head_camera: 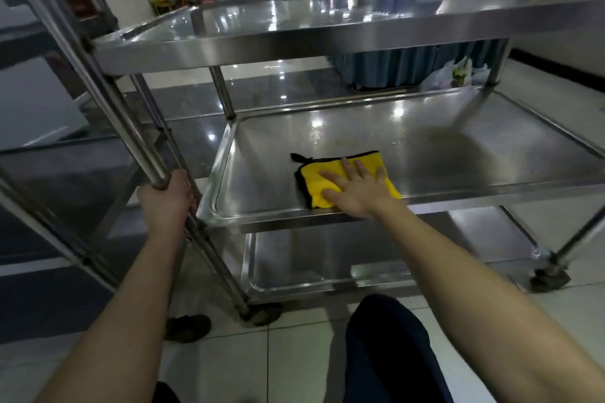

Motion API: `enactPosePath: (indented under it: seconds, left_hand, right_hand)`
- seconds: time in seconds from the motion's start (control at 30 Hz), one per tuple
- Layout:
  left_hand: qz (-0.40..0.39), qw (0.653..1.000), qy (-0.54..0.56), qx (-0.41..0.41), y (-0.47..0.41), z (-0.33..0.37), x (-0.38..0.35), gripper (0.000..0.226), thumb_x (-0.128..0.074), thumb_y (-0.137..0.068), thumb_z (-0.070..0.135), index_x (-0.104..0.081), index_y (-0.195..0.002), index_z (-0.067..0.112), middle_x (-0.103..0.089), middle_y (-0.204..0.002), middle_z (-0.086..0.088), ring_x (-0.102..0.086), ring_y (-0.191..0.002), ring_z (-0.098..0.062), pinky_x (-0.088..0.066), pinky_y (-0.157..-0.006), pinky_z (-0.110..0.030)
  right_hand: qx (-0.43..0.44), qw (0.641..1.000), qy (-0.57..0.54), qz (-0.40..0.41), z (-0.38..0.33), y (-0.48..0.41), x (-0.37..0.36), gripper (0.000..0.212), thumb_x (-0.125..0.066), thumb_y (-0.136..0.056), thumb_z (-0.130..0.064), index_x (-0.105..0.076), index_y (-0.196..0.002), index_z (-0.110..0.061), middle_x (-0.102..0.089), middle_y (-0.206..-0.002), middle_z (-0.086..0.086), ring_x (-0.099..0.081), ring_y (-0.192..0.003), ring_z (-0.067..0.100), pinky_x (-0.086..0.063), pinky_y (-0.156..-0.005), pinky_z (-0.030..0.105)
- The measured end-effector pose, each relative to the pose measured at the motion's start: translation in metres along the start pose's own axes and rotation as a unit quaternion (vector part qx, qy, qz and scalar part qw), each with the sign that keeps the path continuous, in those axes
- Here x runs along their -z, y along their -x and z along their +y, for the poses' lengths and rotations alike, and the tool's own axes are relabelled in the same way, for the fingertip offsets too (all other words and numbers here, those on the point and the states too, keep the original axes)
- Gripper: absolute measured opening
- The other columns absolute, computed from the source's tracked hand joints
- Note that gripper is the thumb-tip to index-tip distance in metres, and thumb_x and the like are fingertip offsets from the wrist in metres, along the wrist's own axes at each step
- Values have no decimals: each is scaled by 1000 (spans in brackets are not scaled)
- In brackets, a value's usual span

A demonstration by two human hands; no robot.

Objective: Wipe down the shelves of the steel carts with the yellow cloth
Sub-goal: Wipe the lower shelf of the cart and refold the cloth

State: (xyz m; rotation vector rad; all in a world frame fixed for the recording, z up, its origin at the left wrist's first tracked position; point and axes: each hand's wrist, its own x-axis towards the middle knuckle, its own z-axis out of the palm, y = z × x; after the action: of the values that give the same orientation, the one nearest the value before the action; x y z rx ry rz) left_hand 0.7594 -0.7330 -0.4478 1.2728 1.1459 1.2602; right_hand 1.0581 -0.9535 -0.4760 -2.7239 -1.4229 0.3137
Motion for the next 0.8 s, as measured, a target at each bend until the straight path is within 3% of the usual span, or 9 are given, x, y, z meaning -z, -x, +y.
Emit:
enactPosePath:
  seconds: [0.13, 0.27, 0.43, 0.63, 0.8]
  left_hand:
    - [6, 999, 34, -23, 7, 1, -4, 33, -69, -84, 22, -49, -59, 18, -42, -44, 7, -43, -37, -11, -36, -43, -20]
    - [-5, 998, 49, -26, 6, 0, -5, 42, -69, -82, 25, -45, -49, 22, -39, -45, 5, -39, -38, -13, -32, -44, -21]
    - [5, 998, 52, -26, -5, -10, 0, 41, -70, -81, 27, -44, -50, 22, -39, -46, 4, -38, -38, -14, -35, -47, -25]
    - [-3, 999, 39, -28, -5, -12, 0, 34, -69, -79, 29, -51, -51, 24, -40, -47, 5, -38, -38, -14, -37, -46, -24]
    - [-1, 999, 43, -28, -3, -9, 1, 30, -70, -82, 25, -48, -61, 23, -41, -46, 5, -41, -38, -12, -38, -45, -22]
  right_hand:
    - [-99, 995, -12, -4, 106, 7, 12, 71, -17, -94, -88, 1, -160, -68, 17, -179, -6, 15, -166, 28, 10, -126, 70]
    - [-139, 990, -29, -17, 116, -7, 16, 81, -14, -85, -96, 1, -160, -67, 18, -179, -1, 16, -165, 32, 14, -122, 75]
    - [-123, 992, -30, -22, 41, -51, 19, 87, -14, -87, -96, 4, -164, -60, 23, -177, 8, 23, -162, 42, 15, -116, 81]
    - [33, 999, 20, -33, -144, -63, -5, 92, -8, -85, -97, 7, -166, -55, 24, -176, 16, 22, -160, 50, 20, -107, 87]
    - [114, 993, 21, -8, -178, -31, -24, 69, -12, -102, -78, 1, -166, -57, 18, -178, 10, 20, -162, 43, 20, -112, 82]
